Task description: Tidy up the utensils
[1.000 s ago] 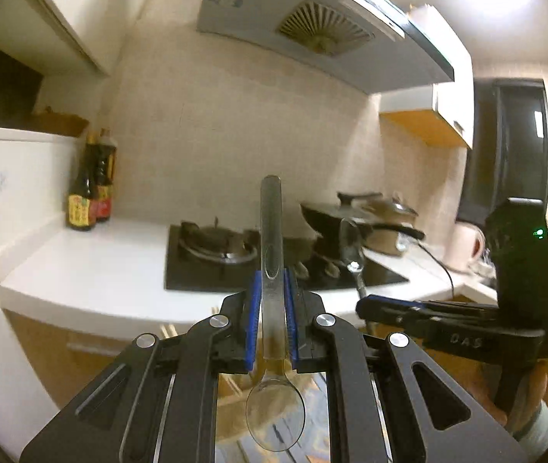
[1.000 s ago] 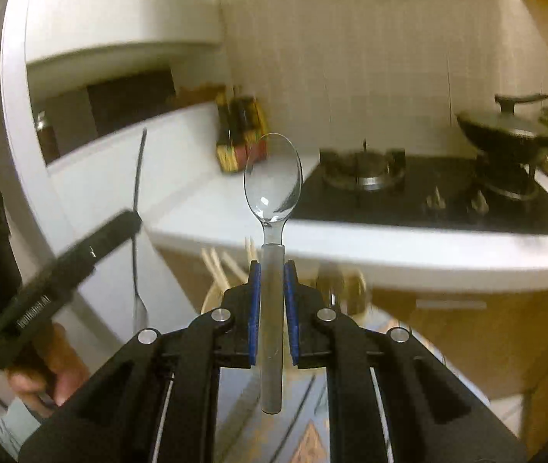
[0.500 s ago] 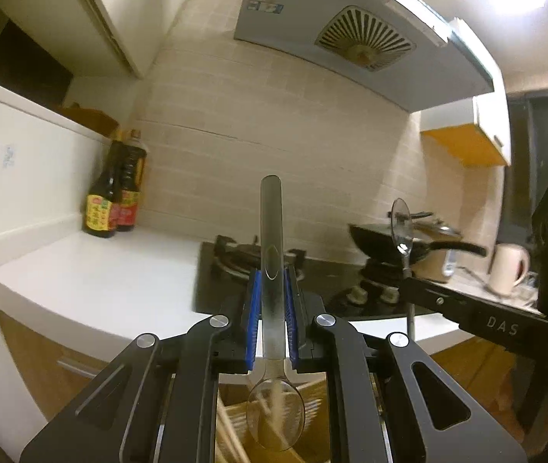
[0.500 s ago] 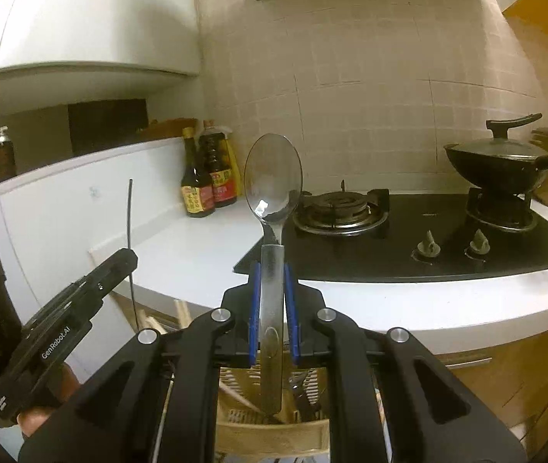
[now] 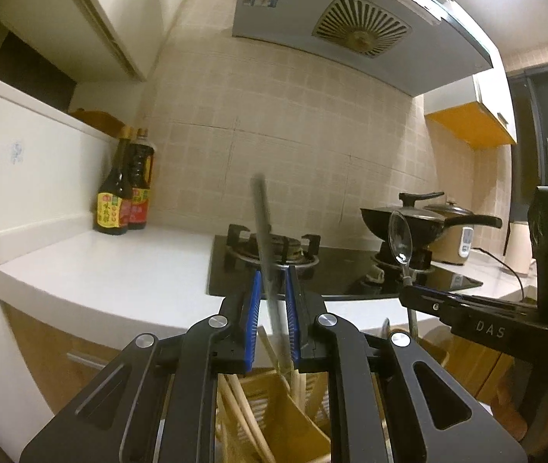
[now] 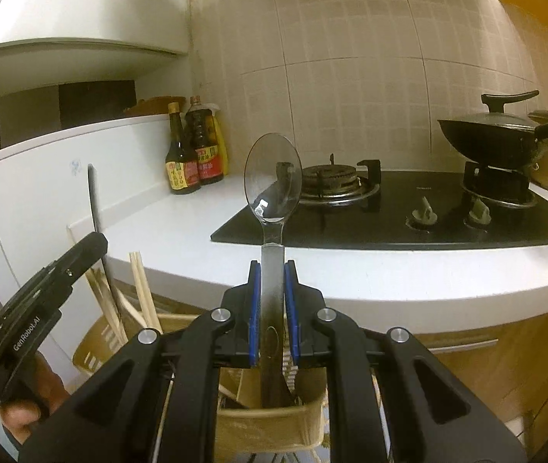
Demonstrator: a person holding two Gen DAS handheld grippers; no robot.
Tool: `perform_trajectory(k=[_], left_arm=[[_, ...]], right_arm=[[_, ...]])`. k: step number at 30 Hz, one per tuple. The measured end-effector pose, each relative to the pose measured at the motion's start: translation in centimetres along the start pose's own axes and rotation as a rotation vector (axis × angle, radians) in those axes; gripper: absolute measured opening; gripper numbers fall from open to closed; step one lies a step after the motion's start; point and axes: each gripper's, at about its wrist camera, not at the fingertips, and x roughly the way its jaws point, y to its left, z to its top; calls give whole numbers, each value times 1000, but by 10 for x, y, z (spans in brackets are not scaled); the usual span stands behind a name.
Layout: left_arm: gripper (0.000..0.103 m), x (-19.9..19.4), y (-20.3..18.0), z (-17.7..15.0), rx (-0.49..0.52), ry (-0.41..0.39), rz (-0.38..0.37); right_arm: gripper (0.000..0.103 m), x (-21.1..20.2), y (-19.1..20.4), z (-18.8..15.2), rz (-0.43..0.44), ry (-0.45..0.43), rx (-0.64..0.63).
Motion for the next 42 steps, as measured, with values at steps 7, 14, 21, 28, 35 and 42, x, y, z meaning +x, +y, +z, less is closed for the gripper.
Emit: perform_trajectory(k=[7, 14, 21, 28, 35, 42], left_arm=[[19, -37, 2, 5, -5, 12, -34], [41, -85, 0, 6, -52, 39, -74], [72, -128, -16, 2, -83, 58, -73], [86, -148, -22, -21, -93, 76, 46], [87, -141, -30, -58, -26, 83, 202], [90, -138, -31, -74, 9, 53, 274]], right_arm=[[15, -29, -1, -14, 54, 55, 0], [40, -83, 10, -34, 64, 67, -29], [43, -118, 28, -61, 38, 80, -17], [64, -131, 33, -97, -88, 45, 12], [89, -128, 33, -127, -207, -38, -12], [89, -120, 25, -141, -263, -24, 28]])
